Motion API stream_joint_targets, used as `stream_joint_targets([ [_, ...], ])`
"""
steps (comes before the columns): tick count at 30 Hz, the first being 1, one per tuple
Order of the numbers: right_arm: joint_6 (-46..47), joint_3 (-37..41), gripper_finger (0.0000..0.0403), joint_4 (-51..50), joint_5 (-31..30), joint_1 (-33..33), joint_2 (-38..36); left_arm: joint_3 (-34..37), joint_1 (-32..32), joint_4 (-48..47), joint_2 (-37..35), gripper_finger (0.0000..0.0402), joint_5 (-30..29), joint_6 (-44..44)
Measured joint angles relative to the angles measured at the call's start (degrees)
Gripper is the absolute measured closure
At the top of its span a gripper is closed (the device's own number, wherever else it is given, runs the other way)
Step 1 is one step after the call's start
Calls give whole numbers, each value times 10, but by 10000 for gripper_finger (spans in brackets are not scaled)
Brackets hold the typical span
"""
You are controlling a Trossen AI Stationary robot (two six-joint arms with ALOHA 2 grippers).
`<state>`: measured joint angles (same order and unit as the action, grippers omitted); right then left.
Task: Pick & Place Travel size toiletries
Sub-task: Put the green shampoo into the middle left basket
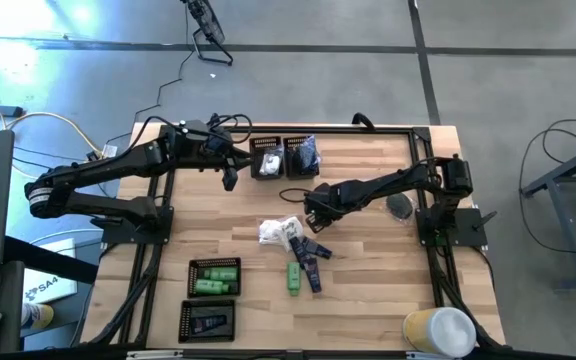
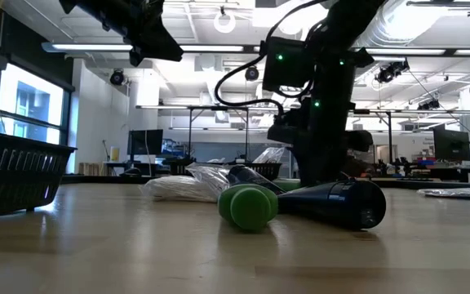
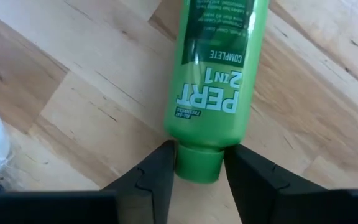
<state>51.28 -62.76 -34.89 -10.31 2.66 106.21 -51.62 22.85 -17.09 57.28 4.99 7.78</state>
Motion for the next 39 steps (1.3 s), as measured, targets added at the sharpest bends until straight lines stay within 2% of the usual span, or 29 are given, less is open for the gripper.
stream_joint_targets([
  [6,-1,0,313,0,-1,0,0,0,0,0,0,309,0,0],
  [22,-18,0,314,-2,-2,-4,-8,0,0,-6,0,309,-2,-5],
  [29,-34,1,314,3,-4,-12,-70,0,0,-4,0,309,-2,-5],
  [36,-65,0,314,60,-7,-24,-159,0,0,-3,0,309,-2,-5],
  [39,-81,0,314,99,-31,-32,-188,0,0,1,0,309,-2,-5],
])
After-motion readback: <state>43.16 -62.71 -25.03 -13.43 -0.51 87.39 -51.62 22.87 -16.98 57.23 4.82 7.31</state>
